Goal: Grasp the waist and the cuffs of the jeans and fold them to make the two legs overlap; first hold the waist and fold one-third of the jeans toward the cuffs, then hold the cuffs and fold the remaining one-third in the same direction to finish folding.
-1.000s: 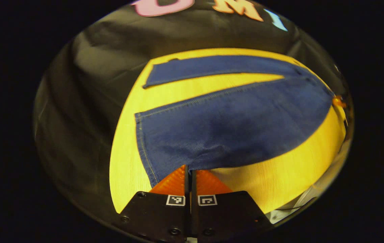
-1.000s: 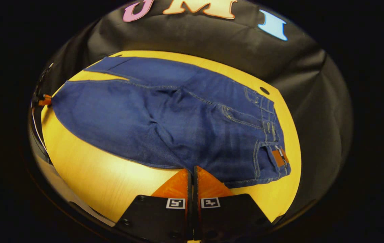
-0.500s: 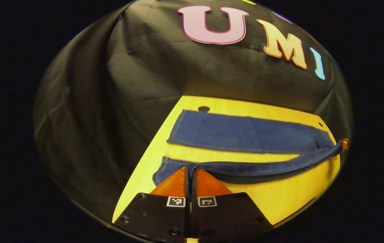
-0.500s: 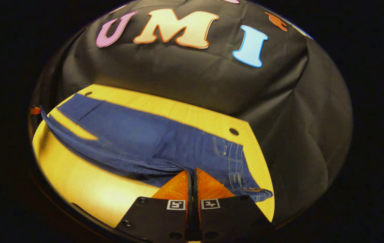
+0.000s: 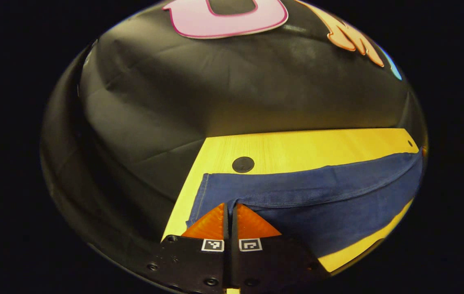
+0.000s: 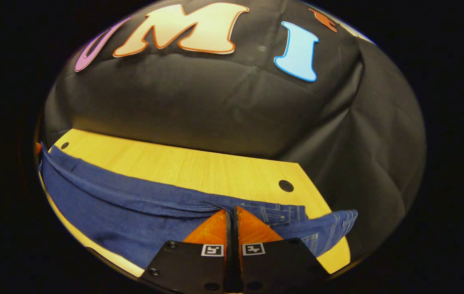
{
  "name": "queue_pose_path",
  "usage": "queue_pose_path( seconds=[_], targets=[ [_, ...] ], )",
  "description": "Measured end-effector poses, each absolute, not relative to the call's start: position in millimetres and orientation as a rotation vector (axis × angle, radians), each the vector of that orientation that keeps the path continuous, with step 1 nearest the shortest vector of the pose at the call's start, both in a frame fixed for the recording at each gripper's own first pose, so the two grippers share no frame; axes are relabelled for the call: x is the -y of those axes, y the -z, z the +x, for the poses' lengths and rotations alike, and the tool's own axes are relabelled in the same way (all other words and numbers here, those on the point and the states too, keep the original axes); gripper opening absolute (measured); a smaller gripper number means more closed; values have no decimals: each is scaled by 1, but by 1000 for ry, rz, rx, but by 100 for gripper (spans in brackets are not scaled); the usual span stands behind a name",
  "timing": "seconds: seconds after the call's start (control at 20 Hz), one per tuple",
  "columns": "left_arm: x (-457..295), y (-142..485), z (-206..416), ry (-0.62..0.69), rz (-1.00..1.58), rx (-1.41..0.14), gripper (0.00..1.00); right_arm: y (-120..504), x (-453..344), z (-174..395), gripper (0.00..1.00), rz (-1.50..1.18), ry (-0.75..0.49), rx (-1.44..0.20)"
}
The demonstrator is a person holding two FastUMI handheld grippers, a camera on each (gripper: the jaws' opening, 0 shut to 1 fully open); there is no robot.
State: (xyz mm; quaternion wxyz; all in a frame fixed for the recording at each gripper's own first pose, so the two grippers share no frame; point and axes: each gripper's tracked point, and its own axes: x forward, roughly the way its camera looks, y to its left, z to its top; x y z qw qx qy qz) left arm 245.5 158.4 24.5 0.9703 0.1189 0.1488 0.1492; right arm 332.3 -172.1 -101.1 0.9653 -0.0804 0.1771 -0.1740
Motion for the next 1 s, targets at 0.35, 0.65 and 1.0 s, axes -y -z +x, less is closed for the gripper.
queue_pose_path(
  seconds=[0.35, 0.65, 1.0],
  targets=[
    [-157, -9, 278, -372, 325, -299, 0, 164, 173, 378, 14, -12, 322, -408],
    [-122, -35, 268, -301, 172, -186, 100, 89, 190, 349, 99, 107, 318, -280],
    [-83, -72, 215, -198, 95, -101, 95, 28, 266, 247, 99, 101, 417, -268]
  ],
)
